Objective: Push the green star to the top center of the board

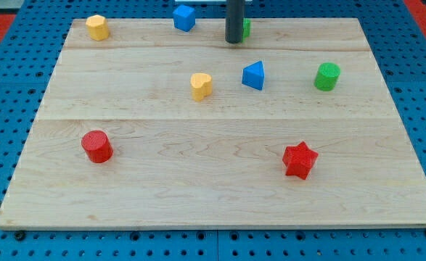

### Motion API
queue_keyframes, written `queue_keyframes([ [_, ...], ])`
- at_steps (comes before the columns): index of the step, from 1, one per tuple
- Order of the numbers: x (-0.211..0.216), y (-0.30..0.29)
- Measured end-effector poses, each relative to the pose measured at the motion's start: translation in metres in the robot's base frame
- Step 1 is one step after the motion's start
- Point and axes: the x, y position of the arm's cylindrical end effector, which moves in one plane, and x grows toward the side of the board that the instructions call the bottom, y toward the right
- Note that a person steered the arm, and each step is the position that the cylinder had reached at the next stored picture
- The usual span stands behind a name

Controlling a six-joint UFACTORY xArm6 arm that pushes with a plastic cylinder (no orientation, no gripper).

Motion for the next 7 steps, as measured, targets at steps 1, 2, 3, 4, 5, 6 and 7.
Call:
queue_keyframes([
  [1,-0.026,0.029],
  [2,-0.044,0.029],
  [3,-0.046,0.103],
  [4,-0.061,0.093],
  [5,-0.06,0.037],
  [6,-0.018,-0.004],
  [7,0.067,-0.009],
])
